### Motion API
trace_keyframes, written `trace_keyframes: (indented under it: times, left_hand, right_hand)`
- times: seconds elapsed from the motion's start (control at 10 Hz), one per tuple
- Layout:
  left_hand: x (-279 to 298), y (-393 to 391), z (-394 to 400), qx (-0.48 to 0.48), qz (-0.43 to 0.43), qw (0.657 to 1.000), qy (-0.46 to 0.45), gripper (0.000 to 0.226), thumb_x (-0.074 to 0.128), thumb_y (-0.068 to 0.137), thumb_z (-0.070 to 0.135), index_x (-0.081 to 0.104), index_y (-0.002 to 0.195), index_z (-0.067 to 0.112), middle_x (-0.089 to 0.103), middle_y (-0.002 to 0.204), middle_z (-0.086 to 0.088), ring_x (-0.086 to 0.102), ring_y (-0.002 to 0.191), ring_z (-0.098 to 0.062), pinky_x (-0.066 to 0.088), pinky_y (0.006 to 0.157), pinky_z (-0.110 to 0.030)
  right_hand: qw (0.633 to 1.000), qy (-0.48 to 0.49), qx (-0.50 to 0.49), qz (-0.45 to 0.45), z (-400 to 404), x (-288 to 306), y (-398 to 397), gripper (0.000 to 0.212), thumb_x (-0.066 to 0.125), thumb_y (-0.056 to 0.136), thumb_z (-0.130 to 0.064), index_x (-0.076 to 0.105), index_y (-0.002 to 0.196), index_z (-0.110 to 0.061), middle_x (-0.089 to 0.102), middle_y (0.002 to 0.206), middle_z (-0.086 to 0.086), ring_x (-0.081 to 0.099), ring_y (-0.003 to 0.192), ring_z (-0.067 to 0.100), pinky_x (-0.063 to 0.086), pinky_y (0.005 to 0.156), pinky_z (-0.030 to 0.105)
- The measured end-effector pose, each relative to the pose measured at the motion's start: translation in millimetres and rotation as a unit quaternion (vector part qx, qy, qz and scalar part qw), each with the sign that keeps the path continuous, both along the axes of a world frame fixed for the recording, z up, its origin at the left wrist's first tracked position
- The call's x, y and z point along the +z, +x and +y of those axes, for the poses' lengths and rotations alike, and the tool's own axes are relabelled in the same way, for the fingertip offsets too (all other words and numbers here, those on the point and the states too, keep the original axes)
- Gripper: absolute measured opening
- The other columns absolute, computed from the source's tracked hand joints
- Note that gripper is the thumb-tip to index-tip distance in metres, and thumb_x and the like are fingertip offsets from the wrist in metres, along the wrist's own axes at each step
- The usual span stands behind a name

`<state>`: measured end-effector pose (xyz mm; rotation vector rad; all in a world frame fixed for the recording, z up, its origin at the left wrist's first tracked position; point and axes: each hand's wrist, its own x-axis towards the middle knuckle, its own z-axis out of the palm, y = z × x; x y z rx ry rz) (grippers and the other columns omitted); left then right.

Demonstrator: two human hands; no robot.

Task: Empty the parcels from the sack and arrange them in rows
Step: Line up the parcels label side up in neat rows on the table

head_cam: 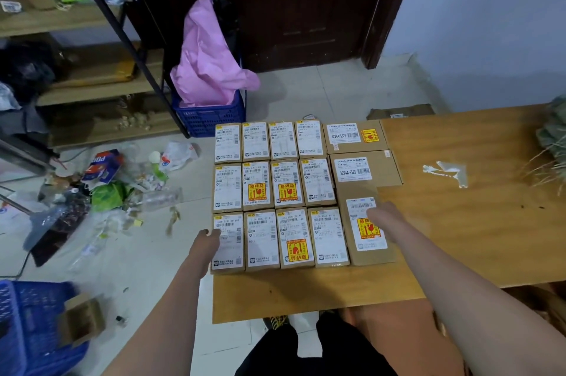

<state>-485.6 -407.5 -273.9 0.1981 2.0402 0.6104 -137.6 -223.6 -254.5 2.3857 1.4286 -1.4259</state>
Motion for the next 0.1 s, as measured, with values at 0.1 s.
trace_keyframes:
  times: [0.1]
  left_hand:
    - [3.1, -9.3, 8.8, -0.045, 0.058, 0.997, 0.016, 0.062, 0.043, 0.1, 0.037, 0.022, 0.153, 0.012, 0.037, 0.153, -0.016, 0.043, 0.133, -0.036, 0.038, 0.108, -0.045]
  right_hand:
    - [0.996, 0.029, 0.077, -0.038, 0.7, 11.3, -9.9, 0.01, 0.045, 0.083, -0.006, 0.054, 0.084, -0.012, 0.055, 0.077, 0.006, 0.048, 0.063, 0.02, 0.034, 0.055, 0.025]
